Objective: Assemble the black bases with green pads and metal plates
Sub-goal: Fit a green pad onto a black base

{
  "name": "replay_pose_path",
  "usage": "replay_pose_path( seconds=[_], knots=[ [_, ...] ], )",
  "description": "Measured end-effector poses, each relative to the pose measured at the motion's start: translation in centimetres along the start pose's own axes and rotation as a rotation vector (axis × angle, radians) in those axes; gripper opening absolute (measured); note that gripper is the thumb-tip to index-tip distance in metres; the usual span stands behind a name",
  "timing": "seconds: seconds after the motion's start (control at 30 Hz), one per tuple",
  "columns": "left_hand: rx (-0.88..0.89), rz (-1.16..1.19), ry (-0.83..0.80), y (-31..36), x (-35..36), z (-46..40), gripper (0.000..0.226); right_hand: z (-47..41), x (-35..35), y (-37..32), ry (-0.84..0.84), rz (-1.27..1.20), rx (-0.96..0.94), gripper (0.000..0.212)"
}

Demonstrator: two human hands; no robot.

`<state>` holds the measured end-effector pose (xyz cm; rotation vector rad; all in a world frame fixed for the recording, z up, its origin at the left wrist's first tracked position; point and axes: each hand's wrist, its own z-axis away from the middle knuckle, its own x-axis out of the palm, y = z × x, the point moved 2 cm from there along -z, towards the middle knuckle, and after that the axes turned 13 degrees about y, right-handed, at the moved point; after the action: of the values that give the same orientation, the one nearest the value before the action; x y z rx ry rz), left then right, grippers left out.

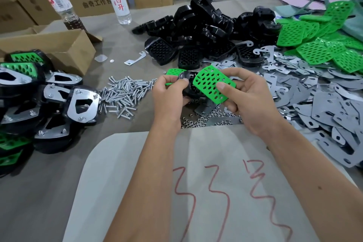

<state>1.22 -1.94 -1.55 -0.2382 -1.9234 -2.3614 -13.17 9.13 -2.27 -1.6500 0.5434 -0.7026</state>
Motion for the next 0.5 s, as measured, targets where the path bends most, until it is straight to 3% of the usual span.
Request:
replay_pose_path(
  seconds=[0.17,0.33,0.5],
  knots=[
    [-0.001,0.013,-0.058,-0.19,0.21,-0.02,0.024,0.26,0.36,-0.39,0.053,0.030,-0.027,0.023],
    [0.023,-0.049,-0.071,-0.14,0.33,0.44,0.041,0.39,0.71,-0.30,0.098,0.260,-0.141,0.027],
    [0.063,-0.029,-0.113,-0.05,0.43,0.68,0.039,0.41,0.82,-0.47,0.118,0.321,-0.166,0.022]
  ],
)
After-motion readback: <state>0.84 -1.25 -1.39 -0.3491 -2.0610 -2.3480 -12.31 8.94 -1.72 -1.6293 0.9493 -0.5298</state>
